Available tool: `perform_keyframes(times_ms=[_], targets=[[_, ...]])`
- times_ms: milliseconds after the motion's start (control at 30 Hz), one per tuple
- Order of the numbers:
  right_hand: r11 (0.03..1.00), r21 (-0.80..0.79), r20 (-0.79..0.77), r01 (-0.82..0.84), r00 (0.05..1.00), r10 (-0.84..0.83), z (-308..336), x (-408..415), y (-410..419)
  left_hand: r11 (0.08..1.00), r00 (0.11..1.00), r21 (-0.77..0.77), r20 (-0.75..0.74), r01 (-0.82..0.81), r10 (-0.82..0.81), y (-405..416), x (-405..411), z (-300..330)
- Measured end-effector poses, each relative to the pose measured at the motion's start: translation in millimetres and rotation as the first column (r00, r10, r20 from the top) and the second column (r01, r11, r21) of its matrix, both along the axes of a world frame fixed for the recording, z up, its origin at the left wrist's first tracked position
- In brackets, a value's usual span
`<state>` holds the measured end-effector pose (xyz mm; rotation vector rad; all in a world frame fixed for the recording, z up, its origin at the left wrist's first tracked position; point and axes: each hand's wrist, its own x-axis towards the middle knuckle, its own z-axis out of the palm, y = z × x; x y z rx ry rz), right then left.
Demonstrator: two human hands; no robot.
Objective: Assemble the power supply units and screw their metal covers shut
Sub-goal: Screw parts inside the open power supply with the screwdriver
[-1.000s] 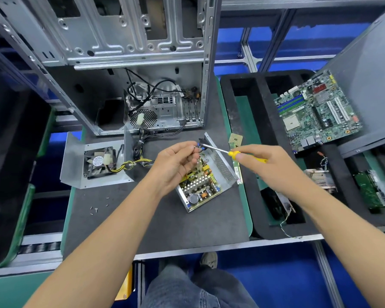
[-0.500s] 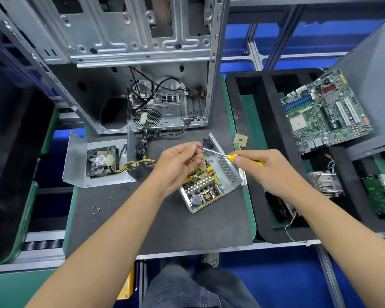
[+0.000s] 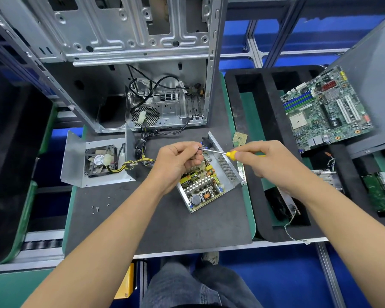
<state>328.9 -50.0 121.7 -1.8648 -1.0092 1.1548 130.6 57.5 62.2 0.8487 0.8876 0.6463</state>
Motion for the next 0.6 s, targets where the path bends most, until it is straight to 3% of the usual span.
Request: perform_keyframes(times_ms=[167,300,400,600], targets=[[0.923,0.159,-0.373,0.351,0.887,-0.273,-0.8,-7.7,2.2,0.998,0.998,-0.017,0.007,-0.061,0.061,1.4,-4.2,3.6],[0.791,0.114,-0.670,0.601,0.634,-0.385,-10.1,-31.3,4.2,0.996,0.996,-0.031,0.013,-0.086,0.087,-3.2,-5.7,5.4],[0.726,0.071,-0.701,0.684,0.552,-0.451,-18.0,-45.6,7.1,0.997,0.997,-0.002,0.006,-0.072,0.072,-8.8,-8.2,5.9],[0.783,0.009,-0.661,0.622,0.592,-0.462,-27.6,-57.5,4.6,0.998,0.998,0.055,-0.055,-0.039,0.043,-14.0,-20.0,2.4]])
